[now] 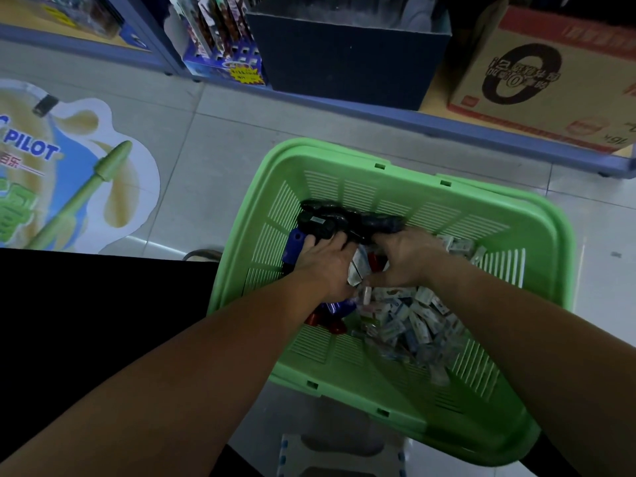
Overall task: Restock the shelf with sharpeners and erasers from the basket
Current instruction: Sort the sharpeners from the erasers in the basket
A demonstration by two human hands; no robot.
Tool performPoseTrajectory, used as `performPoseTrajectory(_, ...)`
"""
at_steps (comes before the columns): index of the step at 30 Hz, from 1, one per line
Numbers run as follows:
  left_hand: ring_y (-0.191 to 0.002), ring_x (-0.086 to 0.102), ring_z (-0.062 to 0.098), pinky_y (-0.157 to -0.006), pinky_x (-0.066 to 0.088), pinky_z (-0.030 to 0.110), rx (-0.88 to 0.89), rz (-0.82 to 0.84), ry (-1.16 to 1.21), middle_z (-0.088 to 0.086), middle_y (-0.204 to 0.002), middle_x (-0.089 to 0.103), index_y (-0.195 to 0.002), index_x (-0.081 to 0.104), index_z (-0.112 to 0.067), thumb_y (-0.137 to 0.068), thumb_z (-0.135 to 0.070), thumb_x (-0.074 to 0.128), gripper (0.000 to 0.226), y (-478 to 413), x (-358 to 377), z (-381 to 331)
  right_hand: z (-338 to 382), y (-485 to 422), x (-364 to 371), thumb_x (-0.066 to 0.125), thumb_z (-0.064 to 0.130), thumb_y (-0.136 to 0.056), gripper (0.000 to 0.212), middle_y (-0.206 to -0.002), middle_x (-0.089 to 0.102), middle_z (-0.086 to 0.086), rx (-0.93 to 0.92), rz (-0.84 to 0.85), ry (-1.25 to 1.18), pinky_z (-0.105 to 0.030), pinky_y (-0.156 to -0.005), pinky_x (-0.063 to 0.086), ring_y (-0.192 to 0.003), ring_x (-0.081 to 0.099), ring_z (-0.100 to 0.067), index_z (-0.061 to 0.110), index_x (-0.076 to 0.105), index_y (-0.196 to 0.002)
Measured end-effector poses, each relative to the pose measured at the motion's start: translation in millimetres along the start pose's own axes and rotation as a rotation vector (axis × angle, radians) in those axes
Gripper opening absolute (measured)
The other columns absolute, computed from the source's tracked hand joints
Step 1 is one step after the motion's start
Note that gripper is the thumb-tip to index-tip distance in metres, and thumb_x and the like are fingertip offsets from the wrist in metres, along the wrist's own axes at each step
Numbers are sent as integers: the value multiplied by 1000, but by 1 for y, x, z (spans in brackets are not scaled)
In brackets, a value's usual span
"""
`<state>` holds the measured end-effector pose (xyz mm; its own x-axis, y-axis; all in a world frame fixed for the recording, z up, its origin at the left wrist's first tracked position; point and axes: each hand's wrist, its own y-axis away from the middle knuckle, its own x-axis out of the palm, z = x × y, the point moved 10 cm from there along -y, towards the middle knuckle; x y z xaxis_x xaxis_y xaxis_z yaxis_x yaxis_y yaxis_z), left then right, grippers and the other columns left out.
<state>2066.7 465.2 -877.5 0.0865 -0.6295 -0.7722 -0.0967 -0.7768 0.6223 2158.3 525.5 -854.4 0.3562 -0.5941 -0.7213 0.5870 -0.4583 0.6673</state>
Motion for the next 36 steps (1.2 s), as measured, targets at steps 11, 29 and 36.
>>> performPoseTrajectory(11, -136, 43, 34, -114, 32, 46, -13, 77, 104, 9, -152, 31, -157, 23, -34, -73, -60, 82, 105, -10, 9, 9, -5, 1, 4, 69, 81, -75, 84, -127, 69, 1, 21, 55, 50, -34, -92, 55, -109, 67, -25, 30, 51, -139)
performPoseTrajectory(29, -123, 54, 36, -97, 53, 45, -34, 183, 136, 9, -144, 35, -145, 34, -21, -59, -58, 93, 111, -20, -1, 12, -12, -8, 17, 84, 70, -67, 112, -149, 58, 12, -24, 226, -167, -31, -102, 50, -131, 58, -17, 37, 32, -159)
performPoseTrajectory(36, -123, 52, 32, -103, 49, 44, 0, 256, 141, 6, -141, 35, -145, 43, -26, -62, -58, 91, 101, -22, 3, 13, -12, -3, 17, 77, 66, -81, 97, -152, 55, 12, 11, 299, -214, -25, -103, 44, -135, 54, -15, 39, 30, -161)
